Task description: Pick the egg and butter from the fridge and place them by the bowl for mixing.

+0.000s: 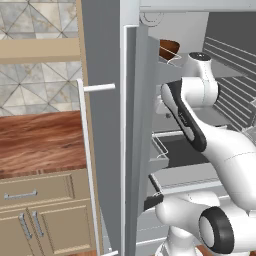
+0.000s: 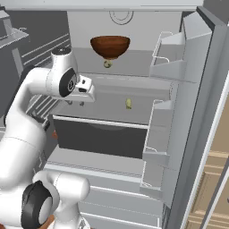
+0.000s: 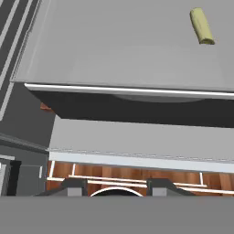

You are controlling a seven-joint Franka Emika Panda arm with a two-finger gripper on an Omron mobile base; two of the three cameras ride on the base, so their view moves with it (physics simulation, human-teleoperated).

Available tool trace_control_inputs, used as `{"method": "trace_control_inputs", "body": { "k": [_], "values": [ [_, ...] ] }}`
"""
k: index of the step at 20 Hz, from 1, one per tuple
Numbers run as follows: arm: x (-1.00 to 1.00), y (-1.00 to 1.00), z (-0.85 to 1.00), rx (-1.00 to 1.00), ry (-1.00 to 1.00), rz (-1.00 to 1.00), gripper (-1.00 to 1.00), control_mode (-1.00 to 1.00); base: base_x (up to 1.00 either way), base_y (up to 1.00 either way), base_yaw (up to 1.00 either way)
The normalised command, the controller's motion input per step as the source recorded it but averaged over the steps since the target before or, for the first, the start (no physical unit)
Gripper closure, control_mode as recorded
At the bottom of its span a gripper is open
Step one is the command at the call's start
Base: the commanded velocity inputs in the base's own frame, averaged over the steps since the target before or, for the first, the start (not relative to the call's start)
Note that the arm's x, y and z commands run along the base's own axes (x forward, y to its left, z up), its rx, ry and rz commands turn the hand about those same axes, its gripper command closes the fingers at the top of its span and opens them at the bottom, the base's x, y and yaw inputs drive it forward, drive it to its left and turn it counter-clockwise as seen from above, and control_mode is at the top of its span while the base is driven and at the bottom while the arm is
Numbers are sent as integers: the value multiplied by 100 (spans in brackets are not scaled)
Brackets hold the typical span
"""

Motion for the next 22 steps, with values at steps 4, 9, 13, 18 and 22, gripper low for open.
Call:
{"method": "trace_control_inputs", "body": {
  "k": [4, 9, 13, 18, 22],
  "values": [
    [7, -2, 11, 0, 0, 0, -100, -100, 0, 0, 0],
    [2, -6, 62, -1, -17, 0, -100, -100, 0, 0, 0],
    [0, -28, 87, -2, -22, 0, -100, -100, 0, 0, 0],
    [1, -34, 42, 0, -26, -1, -100, -100, 0, 0, 0],
    [31, -22, 18, 0, -11, -5, -100, -100, 0, 0, 0]
  ]
}}
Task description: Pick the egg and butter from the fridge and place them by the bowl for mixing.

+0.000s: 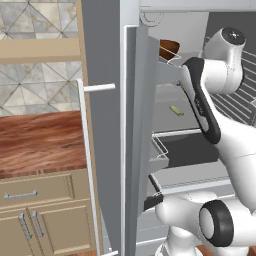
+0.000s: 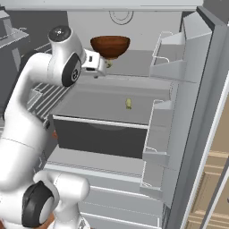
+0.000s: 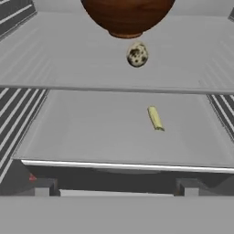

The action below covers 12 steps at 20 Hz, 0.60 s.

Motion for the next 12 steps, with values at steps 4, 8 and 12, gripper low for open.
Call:
{"method": "trace_control_inputs", "body": {
  "k": [4, 8, 12],
  "values": [
    [62, -17, 8, 0, 0, -9, -100, -100, 0, 0, 0],
    [71, -13, 21, 1, 0, -9, -100, -100, 0, 0, 0],
    [70, -16, 19, 5, 0, -4, -100, -100, 0, 0, 0]
  ]
}}
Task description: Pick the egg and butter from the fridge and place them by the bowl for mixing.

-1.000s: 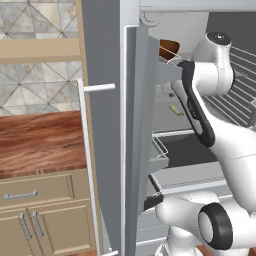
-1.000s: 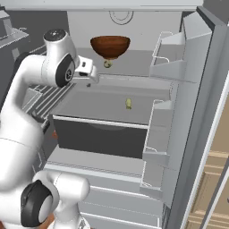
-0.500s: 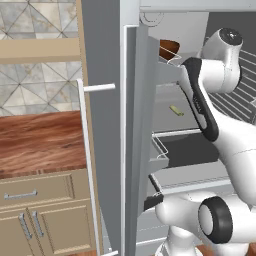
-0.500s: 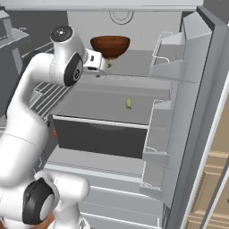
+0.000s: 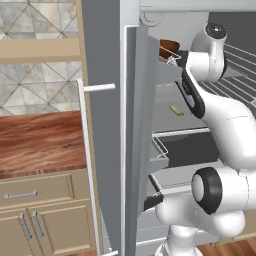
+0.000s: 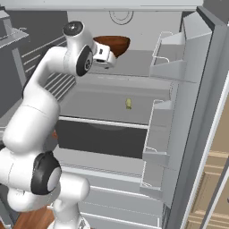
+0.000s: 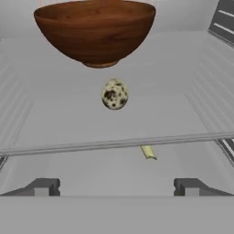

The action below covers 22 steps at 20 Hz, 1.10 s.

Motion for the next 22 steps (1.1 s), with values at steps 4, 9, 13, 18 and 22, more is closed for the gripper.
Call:
{"method": "trace_control_inputs", "body": {
  "k": [4, 9, 13, 18, 22],
  "values": [
    [54, -6, 2, 1, 0, 0, -100, -100, 0, 0, 0],
    [35, 0, -15, 0, 0, 0, -100, -100, 0, 0, 0],
    [47, 1, -14, 0, 0, 0, -100, -100, 0, 0, 0],
    [45, 0, -19, 0, 0, 0, -100, -100, 0, 0, 0],
    [42, -1, -14, 0, 0, 0, -100, -100, 0, 0, 0]
  ]
}}
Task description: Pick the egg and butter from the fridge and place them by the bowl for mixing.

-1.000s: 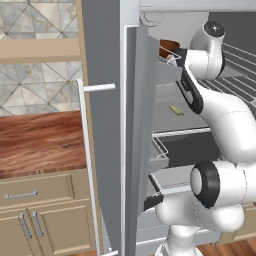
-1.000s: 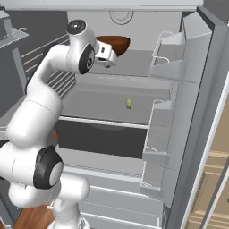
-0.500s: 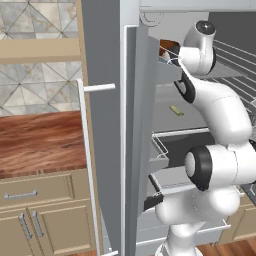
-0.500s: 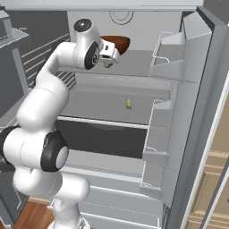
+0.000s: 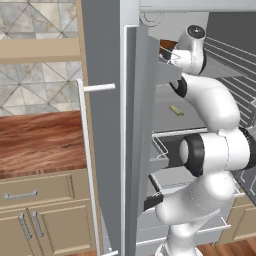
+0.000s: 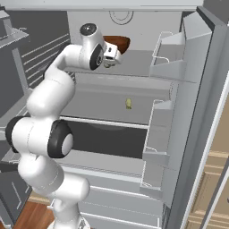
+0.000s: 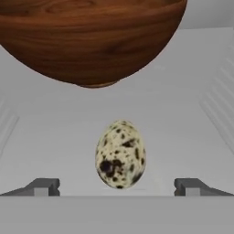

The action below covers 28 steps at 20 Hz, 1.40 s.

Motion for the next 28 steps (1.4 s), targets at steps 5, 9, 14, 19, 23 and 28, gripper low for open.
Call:
{"method": "trace_control_inputs", "body": {
  "k": [5, 9, 14, 19, 23, 28],
  "values": [
    [34, 0, 0, 0, 0, 0, -100, -100, 0, 0, 0],
    [34, -7, -8, 0, 0, 0, -100, -100, 0, 0, 0],
    [16, -10, -7, 0, 0, 1, -100, -100, 0, 0, 0],
    [0, -1, 0, 0, 1, 0, -100, -100, 0, 0, 0],
    [0, 0, -6, 0, 3, 0, 100, -100, 0, 0, 0],
    [-3, 0, 0, 0, 0, 0, 100, -100, 0, 0, 0]
  ]
}}
